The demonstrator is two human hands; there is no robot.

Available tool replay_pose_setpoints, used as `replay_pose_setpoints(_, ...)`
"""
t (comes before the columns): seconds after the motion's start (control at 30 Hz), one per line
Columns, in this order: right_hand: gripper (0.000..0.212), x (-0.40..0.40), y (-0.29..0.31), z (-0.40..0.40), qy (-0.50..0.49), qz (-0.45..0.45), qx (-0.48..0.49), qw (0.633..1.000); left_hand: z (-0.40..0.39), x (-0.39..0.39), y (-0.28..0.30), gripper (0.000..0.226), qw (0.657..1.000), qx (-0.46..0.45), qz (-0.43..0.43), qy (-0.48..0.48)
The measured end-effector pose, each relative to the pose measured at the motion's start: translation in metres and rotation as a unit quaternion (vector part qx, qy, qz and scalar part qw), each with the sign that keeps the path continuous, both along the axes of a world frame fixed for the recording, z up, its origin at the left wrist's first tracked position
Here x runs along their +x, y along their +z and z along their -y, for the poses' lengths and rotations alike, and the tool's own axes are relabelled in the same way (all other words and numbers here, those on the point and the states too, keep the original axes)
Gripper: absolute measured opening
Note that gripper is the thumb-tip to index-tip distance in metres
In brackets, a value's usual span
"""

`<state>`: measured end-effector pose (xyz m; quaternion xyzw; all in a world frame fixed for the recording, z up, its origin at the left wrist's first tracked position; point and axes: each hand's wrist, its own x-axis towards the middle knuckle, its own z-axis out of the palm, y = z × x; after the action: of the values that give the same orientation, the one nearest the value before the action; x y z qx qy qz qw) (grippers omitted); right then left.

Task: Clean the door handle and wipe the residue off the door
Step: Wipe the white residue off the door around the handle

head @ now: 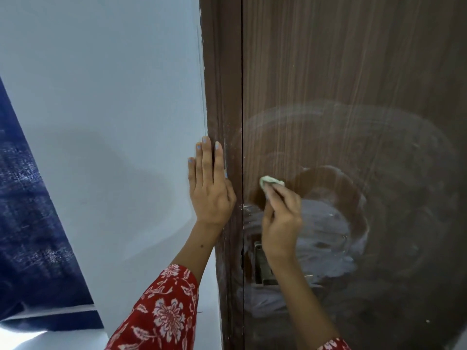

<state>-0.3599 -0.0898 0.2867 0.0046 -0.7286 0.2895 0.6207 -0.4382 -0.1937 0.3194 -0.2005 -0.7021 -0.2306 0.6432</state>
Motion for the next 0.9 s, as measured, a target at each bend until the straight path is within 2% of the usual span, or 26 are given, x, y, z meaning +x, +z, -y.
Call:
replay_pose_setpoints(0.1,0.023,0.003,-0.018,0.017,0.028,0.045,0.112,0.992,0.001,0.001,0.001,0.056,1.000,0.002,-0.003,-0.009)
replay_pose_setpoints(0.13,0.024,0.006,-0.025,0.013,0.025,0.059,0.118,0.991,0.000,0.001,0.000,0.057,1.000,0.000,-0.002,-0.012)
replay_pose_setpoints(0.2,0.031,0.008,-0.029,0.001,-0.004,0.072,0.059,0.996,0.001,0.001,0.000,0.059,1.000,-0.002,0.000,-0.014)
replay_pose_setpoints(0.3,0.028,0.001,-0.013,-0.005,-0.046,0.025,0.000,0.999,0.001,0.001,0.001,0.059,1.000,0.000,0.003,-0.013)
replay_pose_setpoints(0.37,0.025,-0.005,-0.012,0.010,-0.051,0.034,0.047,0.997,0.002,0.001,0.002,0.056,1.000,0.003,0.007,-0.019)
replay_pose_setpoints(0.43,0.023,-0.004,-0.029,0.021,-0.013,0.065,0.121,0.990,0.003,0.001,0.001,0.053,0.999,0.006,0.011,-0.030)
replay_pose_setpoints(0.5,0.019,0.002,-0.049,0.020,0.013,0.091,0.149,0.985,0.003,0.001,0.001,0.053,0.999,0.009,0.013,-0.033)
replay_pose_setpoints(0.67,0.026,0.000,-0.053,0.011,-0.038,0.061,0.013,0.997,0.003,0.001,0.001,0.052,0.999,0.009,0.019,-0.030)
replay_pose_setpoints(0.83,0.030,0.003,-0.067,0.021,-0.021,0.094,0.167,0.981,0.003,0.000,0.000,0.053,1.000,0.010,0.010,-0.028)
replay_pose_setpoints(0.9,0.034,0.007,-0.069,0.011,-0.039,0.098,0.156,0.982,0.003,0.000,0.000,0.054,1.000,0.007,0.007,-0.022)
